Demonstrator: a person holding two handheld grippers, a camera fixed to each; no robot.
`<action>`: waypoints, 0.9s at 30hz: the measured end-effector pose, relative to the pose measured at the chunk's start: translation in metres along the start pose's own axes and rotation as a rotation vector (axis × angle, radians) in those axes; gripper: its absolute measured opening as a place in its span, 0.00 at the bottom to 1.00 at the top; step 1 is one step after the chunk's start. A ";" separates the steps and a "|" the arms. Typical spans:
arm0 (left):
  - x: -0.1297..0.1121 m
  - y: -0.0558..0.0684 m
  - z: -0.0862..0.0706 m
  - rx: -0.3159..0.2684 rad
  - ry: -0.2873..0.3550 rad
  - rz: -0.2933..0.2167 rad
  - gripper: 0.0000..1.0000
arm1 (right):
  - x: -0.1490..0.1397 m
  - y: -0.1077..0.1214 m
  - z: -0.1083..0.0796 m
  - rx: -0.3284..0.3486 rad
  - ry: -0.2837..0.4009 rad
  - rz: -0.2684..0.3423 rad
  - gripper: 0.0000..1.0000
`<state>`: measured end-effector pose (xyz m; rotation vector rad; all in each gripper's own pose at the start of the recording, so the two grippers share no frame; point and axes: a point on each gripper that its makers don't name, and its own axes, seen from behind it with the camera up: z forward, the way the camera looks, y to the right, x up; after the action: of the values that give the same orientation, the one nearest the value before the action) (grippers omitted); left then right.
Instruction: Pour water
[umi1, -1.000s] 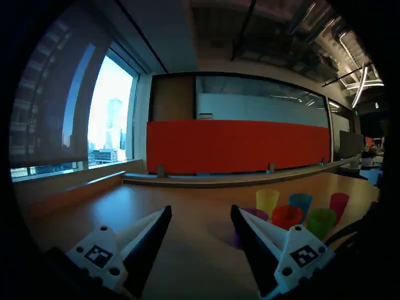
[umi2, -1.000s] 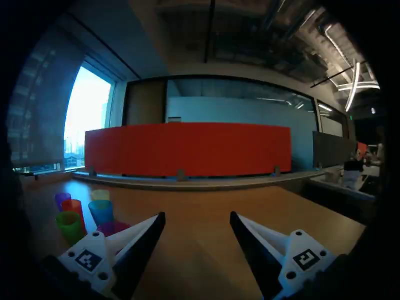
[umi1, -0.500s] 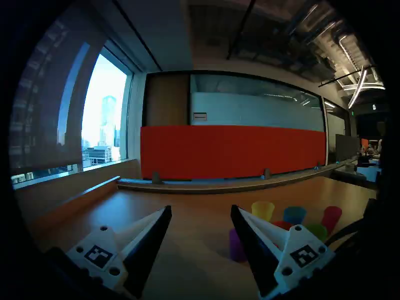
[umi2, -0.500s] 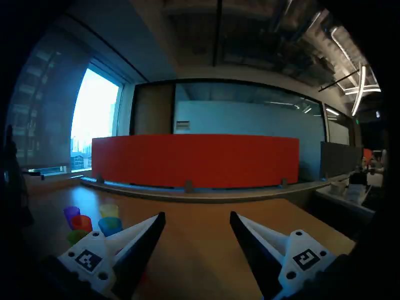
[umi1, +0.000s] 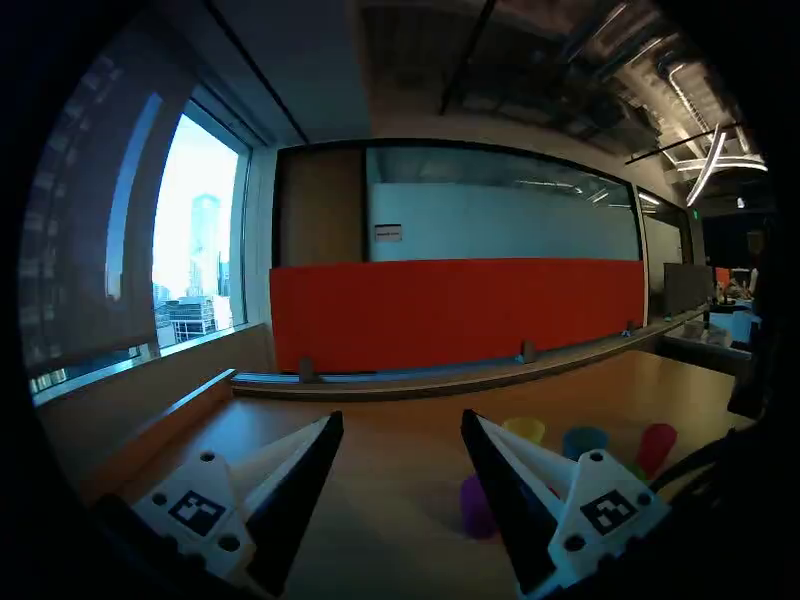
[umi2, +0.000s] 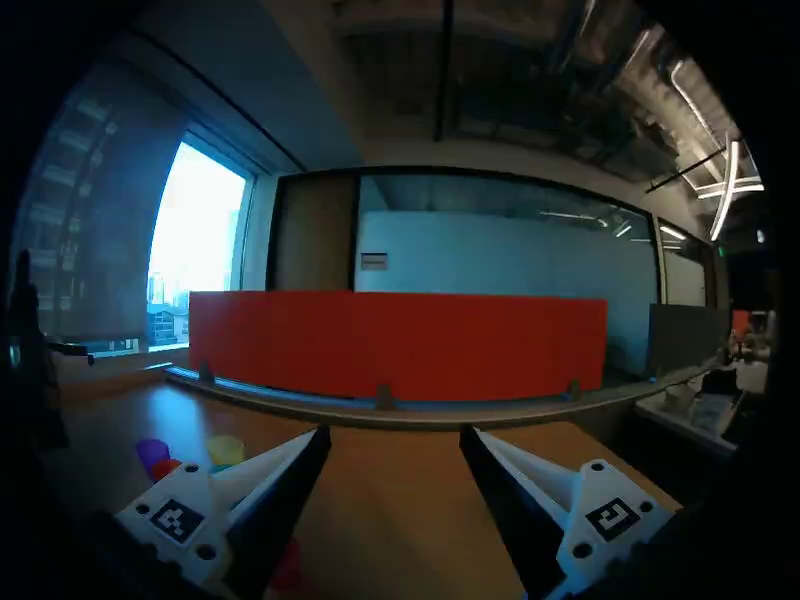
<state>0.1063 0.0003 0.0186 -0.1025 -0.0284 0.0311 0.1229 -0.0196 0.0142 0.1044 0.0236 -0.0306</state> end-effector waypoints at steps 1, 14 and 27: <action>0.002 0.001 0.000 -0.004 0.001 -0.004 0.87 | 0.001 0.000 0.000 0.002 0.001 0.001 1.00; 0.005 0.008 0.003 -0.052 -0.010 -0.014 0.87 | 0.001 -0.003 0.003 0.029 -0.020 0.013 1.00; -0.001 0.020 0.005 -0.135 -0.063 0.016 0.87 | -0.001 -0.024 0.005 0.152 -0.058 -0.010 1.00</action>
<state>0.1047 0.0206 0.0215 -0.2367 -0.0927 0.0486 0.1211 -0.0444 0.0163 0.2549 -0.0360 -0.0456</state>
